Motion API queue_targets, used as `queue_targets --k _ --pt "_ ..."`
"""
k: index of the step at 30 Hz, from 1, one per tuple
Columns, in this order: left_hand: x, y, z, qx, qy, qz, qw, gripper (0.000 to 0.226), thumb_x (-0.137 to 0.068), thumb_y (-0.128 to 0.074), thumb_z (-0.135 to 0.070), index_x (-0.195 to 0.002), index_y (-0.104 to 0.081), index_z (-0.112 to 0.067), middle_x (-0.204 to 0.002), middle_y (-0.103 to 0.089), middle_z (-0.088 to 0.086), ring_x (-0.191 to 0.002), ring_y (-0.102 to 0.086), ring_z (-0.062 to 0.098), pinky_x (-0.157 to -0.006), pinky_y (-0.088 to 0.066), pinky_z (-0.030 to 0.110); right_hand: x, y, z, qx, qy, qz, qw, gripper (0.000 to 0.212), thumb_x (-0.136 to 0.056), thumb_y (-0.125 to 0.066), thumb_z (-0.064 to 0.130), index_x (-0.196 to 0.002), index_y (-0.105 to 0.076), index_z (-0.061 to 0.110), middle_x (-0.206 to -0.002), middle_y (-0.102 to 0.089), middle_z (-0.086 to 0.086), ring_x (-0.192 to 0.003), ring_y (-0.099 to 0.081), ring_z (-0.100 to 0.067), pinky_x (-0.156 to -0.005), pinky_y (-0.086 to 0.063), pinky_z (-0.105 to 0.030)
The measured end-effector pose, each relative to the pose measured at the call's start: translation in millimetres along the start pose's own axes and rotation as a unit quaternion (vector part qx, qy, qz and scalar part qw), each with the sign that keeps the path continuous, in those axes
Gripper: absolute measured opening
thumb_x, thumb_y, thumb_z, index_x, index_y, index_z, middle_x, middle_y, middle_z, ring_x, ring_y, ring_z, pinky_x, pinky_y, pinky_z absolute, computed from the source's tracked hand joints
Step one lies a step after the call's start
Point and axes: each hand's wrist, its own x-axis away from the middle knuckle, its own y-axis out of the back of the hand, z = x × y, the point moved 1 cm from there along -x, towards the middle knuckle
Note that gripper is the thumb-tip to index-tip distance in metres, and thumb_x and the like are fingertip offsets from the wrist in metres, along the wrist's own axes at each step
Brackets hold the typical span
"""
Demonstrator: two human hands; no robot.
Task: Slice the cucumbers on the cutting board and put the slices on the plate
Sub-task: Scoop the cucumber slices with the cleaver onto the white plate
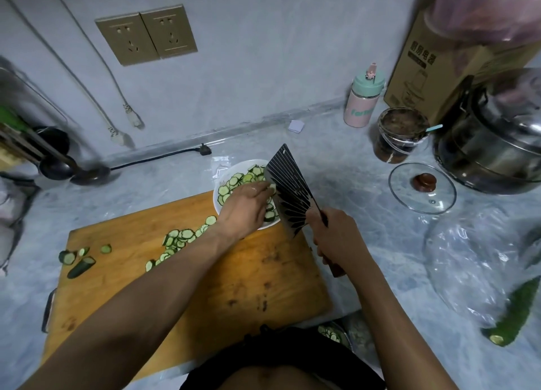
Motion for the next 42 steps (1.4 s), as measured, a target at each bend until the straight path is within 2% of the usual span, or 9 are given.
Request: queue_targets --k 6,10,15,18,21,25,31,36,42 --pt "-1.2 1.2 -4.8 -0.062 0.011 0.039 0.997 0.038 -0.086 -0.054 -0.016 -0.121 -0.067 -0.009 -0.126 -0.065 0.007 -0.122 -0.054 0.028 -0.109 -0.039 0.040 2.9 -2.6 -3.4 -0.001 0.007 -0.012 1.000 0.041 -0.102 -0.047 0.041 -0.082 -0.058 0.007 -0.071 -0.062 -0.014 -0.058 -0.060 -0.027 -0.058 -0.057 -0.050" --pt "14.0 9.0 -3.6 0.002 0.049 -0.029 0.998 0.035 -0.083 -0.061 -0.011 -0.117 -0.069 -0.007 -0.122 -0.067 0.010 -0.116 -0.058 0.031 -0.102 -0.046 0.042 5.6 -0.3 -6.8 0.006 0.024 -0.034 0.999 0.042 -0.102 -0.045 0.041 -0.079 -0.056 0.008 -0.068 -0.061 -0.012 -0.055 -0.060 -0.025 -0.056 -0.057 -0.049" --pt "63.7 12.4 -9.5 0.163 0.304 -0.106 0.933 0.025 -0.092 -0.059 -0.016 -0.114 -0.071 -0.015 -0.117 -0.067 0.006 -0.096 -0.065 0.022 -0.083 -0.056 0.037 7.4 -2.2 -7.4 0.024 0.040 -0.040 0.998 0.040 -0.101 -0.046 0.044 -0.084 -0.057 0.010 -0.068 -0.062 -0.008 -0.053 -0.061 -0.022 -0.055 -0.057 -0.047" --pt "92.2 3.0 -8.8 0.143 0.374 -0.047 0.915 0.025 -0.090 -0.063 -0.026 -0.113 -0.071 -0.018 -0.117 -0.067 0.006 -0.096 -0.064 0.025 -0.080 -0.055 0.036 8.5 -6.3 -8.5 0.005 0.039 -0.041 0.998 0.041 -0.100 -0.046 0.047 -0.086 -0.059 0.011 -0.068 -0.063 -0.009 -0.054 -0.062 -0.025 -0.054 -0.056 -0.049" --pt "94.1 -3.7 -11.8 0.132 0.393 0.029 0.910 0.035 -0.087 -0.069 -0.040 -0.116 -0.067 -0.019 -0.116 -0.065 0.004 -0.100 -0.062 0.024 -0.084 -0.055 0.037 9.5 -11.8 -9.6 -0.006 0.035 -0.042 0.999 0.046 -0.099 -0.045 0.051 -0.082 -0.060 0.012 -0.066 -0.063 -0.010 -0.057 -0.064 -0.026 -0.056 -0.057 -0.049" --pt "85.1 -8.5 -17.9 0.134 0.413 0.029 0.900 0.041 -0.079 -0.072 -0.052 -0.102 -0.067 -0.018 -0.102 -0.061 0.004 -0.092 -0.059 0.024 -0.076 -0.054 0.037 13.0 -18.3 -9.6 -0.002 0.034 -0.046 0.998 0.048 -0.100 -0.043 0.050 -0.075 -0.059 0.012 -0.062 -0.062 -0.005 -0.054 -0.063 -0.021 -0.058 -0.057 -0.044" --pt "91.3 -9.8 -21.7 0.219 0.433 -0.042 0.873 0.018 -0.088 -0.061 -0.014 -0.099 -0.075 -0.013 -0.090 -0.072 0.000 -0.077 -0.063 0.020 -0.073 -0.052 0.027 15.0 -21.4 -17.8 -0.012 0.029 -0.036 0.999 0.046 -0.101 -0.044 0.047 -0.081 -0.063 0.011 -0.064 -0.064 -0.006 -0.054 -0.063 -0.022 -0.057 -0.057 -0.044" --pt "97.0 15.8 -13.1 0.237 0.398 -0.145 0.874 0.030 -0.088 -0.066 -0.010 -0.117 -0.071 -0.013 -0.107 -0.071 0.000 -0.092 -0.063 0.015 -0.087 -0.049 0.025 14.1 -21.7 -21.6 -0.033 0.009 -0.031 0.999 0.048 -0.100 -0.044 0.051 -0.082 -0.063 0.011 -0.062 -0.065 -0.006 -0.050 -0.063 -0.021 -0.054 -0.057 -0.045" --pt "56.3 23.5 -13.1 0.330 0.347 -0.094 0.873 0.036 -0.091 -0.062 0.000 -0.125 -0.065 -0.011 -0.097 -0.069 -0.004 -0.079 -0.062 -0.005 -0.078 -0.045 0.001 12.3 -21.7 -14.4 -0.043 0.025 -0.041 0.998 0.051 -0.100 -0.042 0.053 -0.079 -0.063 0.013 -0.058 -0.064 -0.006 -0.046 -0.062 -0.017 -0.052 -0.057 -0.041"
